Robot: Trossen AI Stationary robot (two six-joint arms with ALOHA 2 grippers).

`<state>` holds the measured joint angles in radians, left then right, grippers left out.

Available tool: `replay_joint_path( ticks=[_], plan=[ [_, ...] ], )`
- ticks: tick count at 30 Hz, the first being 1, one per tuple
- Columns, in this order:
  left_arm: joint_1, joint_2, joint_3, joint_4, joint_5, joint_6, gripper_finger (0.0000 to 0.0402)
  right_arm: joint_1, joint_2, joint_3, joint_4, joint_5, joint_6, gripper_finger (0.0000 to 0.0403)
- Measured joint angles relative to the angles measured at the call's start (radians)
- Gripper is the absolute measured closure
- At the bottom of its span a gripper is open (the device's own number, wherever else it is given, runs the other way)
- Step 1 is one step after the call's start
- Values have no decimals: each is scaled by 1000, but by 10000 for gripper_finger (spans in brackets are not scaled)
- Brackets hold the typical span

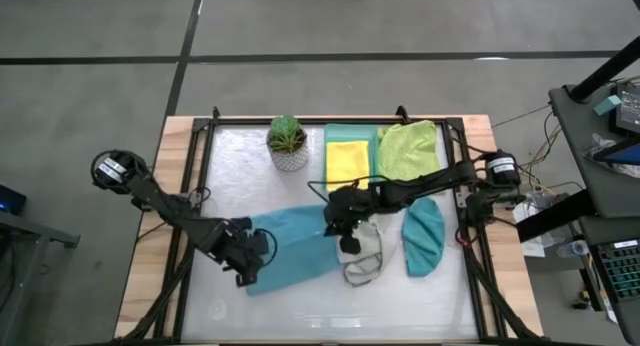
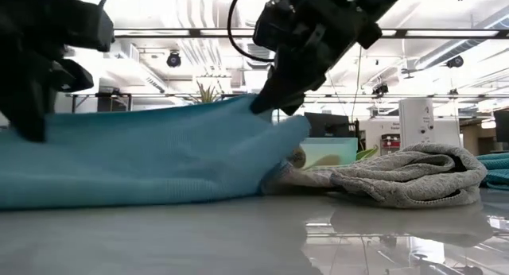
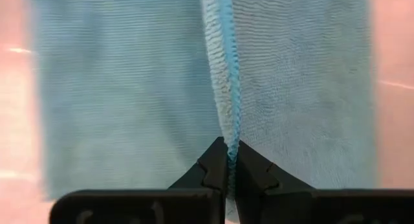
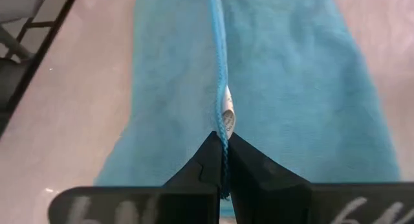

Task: Fold microfiber towels
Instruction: Fold the left blue microfiber cloth

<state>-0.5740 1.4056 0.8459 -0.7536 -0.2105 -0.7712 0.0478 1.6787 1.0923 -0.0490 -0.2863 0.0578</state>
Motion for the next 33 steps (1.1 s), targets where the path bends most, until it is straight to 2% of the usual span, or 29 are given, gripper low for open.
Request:
replay_joint_path(
  ticks=[5, 7, 11, 14, 19, 24, 33],
  plan=[
    [31, 0, -2, -103, -133, 1, 402, -52, 1, 0, -4, 0, -2, 394],
    [44, 0, -2, -124, -156, 3, 402, -70, 5, 0, -4, 10, -3, 394],
    [66, 0, -3, -127, -167, 34, 402, -89, 9, 0, -5, 100, -33, 394],
    [81, 0, -7, -122, -185, 50, 402, -102, 9, 0, -4, 111, -61, 394],
    [92, 0, -31, -122, -277, 54, 402, -111, 10, 0, 5, 127, -89, 394],
    [98, 0, -62, -119, -297, 52, 402, -112, 10, 0, 9, 208, -112, 394],
    [137, 3, -67, -120, -324, 100, 394, -117, 10, 0, 10, 210, -129, 380]
  ],
)
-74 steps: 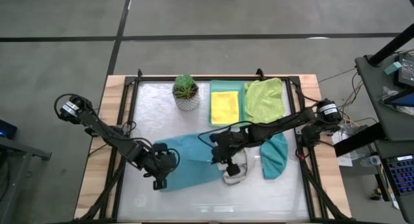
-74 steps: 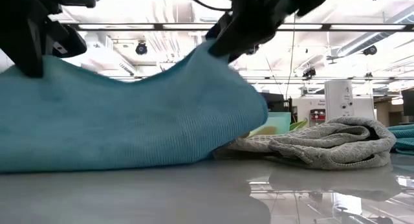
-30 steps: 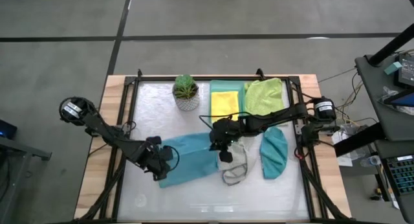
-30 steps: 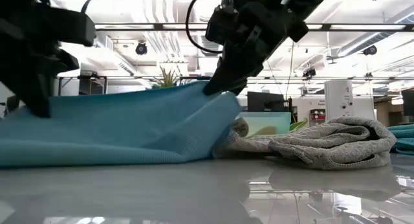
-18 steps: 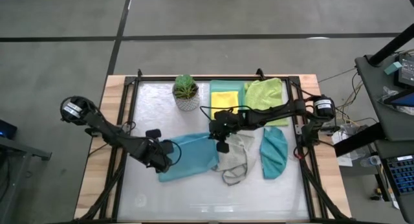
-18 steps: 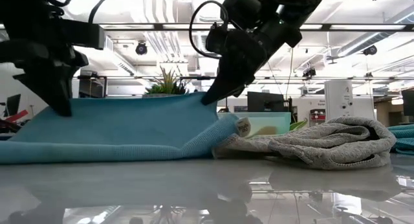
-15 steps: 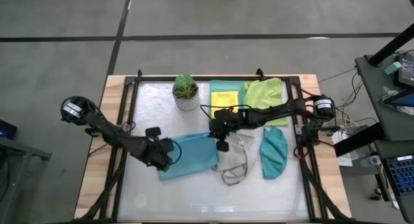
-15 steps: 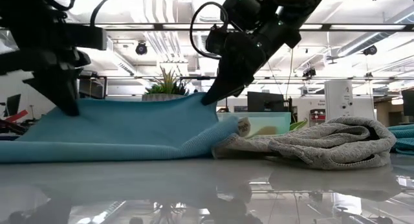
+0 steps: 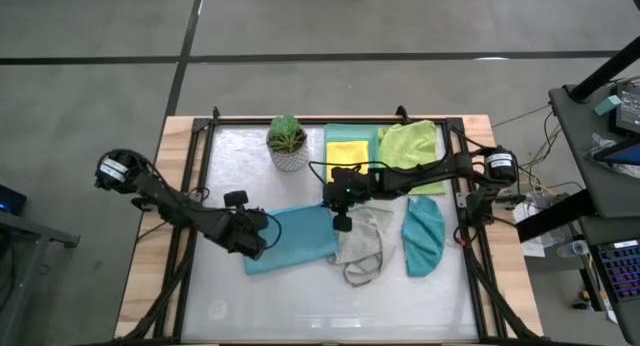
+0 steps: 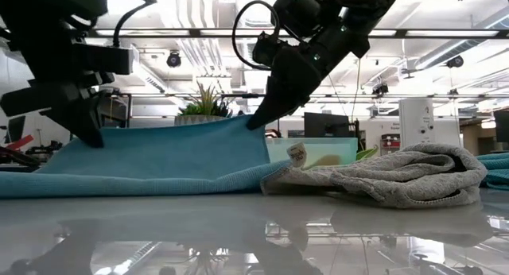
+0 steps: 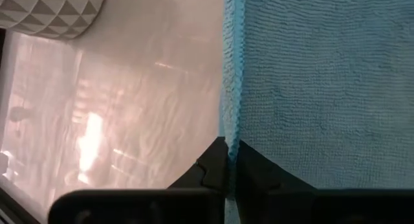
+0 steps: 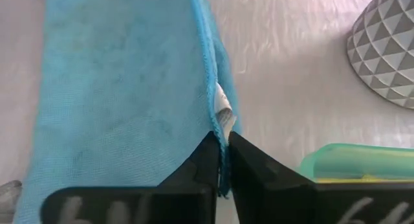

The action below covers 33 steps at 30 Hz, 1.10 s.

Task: Fold microfiber towels
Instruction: Fold the left blue microfiber cloth

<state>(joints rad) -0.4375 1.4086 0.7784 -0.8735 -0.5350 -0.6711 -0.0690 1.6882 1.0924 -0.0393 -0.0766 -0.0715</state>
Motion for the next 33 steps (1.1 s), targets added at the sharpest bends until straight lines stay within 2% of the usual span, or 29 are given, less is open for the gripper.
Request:
replay_joint_path(
  ticks=[11, 14, 19, 23, 29, 33],
  plan=[
    [39, 0, 11, -9, 9, 1, 284, -17, -24, 0, 24, 1, -45, 306],
    [39, 0, 30, 11, 81, 26, 271, -20, -28, 0, 20, 2, -45, 297],
    [31, 8, 12, 247, 251, 57, 270, -15, -29, -4, 23, -1, -60, 302],
    [27, 59, -1, 335, 282, 72, 276, -14, -29, -7, 30, -1, -62, 315],
    [26, 158, 2, 333, 345, 77, 305, -10, -29, -7, 30, 0, -53, 337],
    [27, 182, 6, 245, 362, 53, 324, -9, -29, -8, 30, -1, -47, 346]
  ],
)
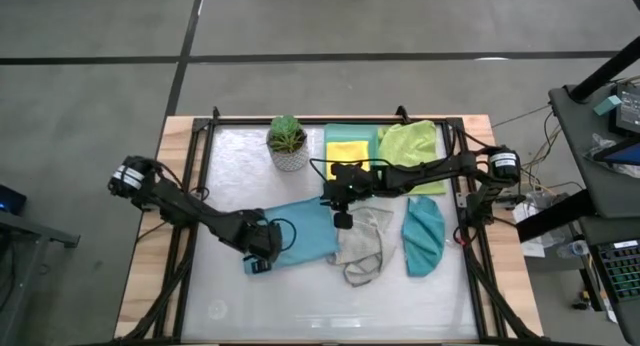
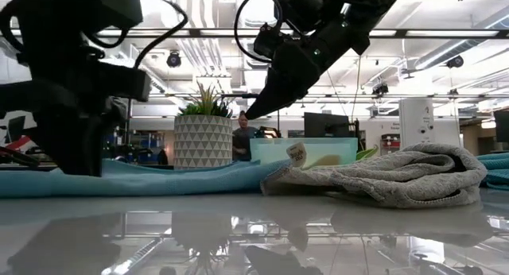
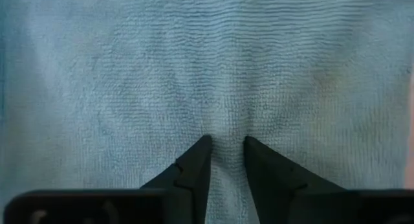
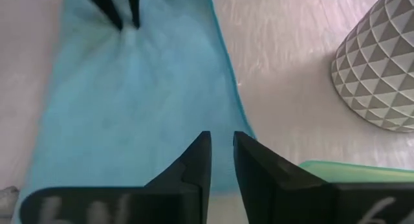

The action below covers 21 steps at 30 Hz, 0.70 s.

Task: Fold microfiber towels
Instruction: Fold the left blue microfiber cloth

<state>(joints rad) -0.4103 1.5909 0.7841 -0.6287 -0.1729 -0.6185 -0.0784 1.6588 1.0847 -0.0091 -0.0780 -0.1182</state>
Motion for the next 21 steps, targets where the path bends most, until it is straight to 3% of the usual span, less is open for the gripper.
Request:
replay_joint_path(
  ticks=[8, 16, 21],
  plan=[
    [-2, -70, -12, -244, 66, -122, 343, 0, 0, 0, -1, 0, 109, 346],
    [-2, -171, 2, -219, 71, -155, 344, 15, 12, 0, -21, -115, 395, 296],
    [-2, -199, 0, -191, 16, -153, 344, 33, 49, 21, -13, -114, 498, 254]
  ],
)
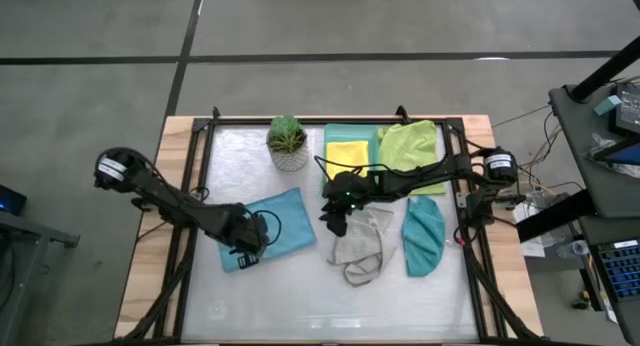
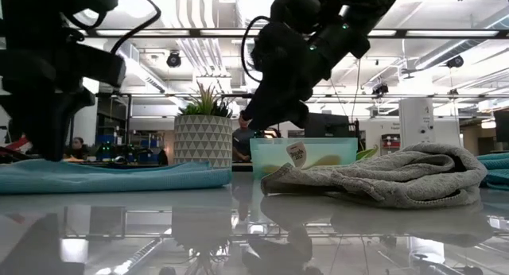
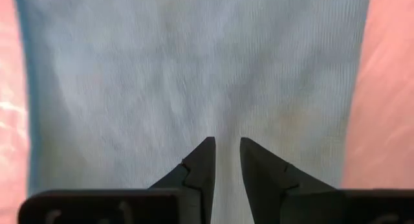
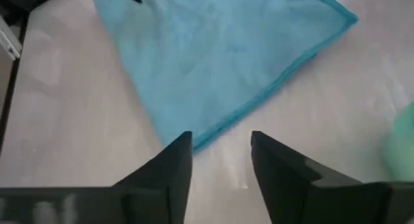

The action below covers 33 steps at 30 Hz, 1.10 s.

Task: Fold microfiber towels
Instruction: Fold the left blue microfiber cloth

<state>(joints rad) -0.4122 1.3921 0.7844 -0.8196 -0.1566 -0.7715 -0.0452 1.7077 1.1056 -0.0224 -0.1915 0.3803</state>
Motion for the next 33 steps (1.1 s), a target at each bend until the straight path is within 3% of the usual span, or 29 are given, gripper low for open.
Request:
replay_joint_path(
  ticks=[9, 19, 33],
  plan=[
    [0, 35, -6, 179, -118, 100, 343, 8, 157, 191, -38, 9, 53, 222],
    [-8, 73, -82, 174, -102, 67, 343, 8, 306, 459, -365, 145, 19, 225],
    [-48, 62, -130, 218, -111, 47, 343, 26, 349, 493, -375, 173, 80, 223]
  ],
)
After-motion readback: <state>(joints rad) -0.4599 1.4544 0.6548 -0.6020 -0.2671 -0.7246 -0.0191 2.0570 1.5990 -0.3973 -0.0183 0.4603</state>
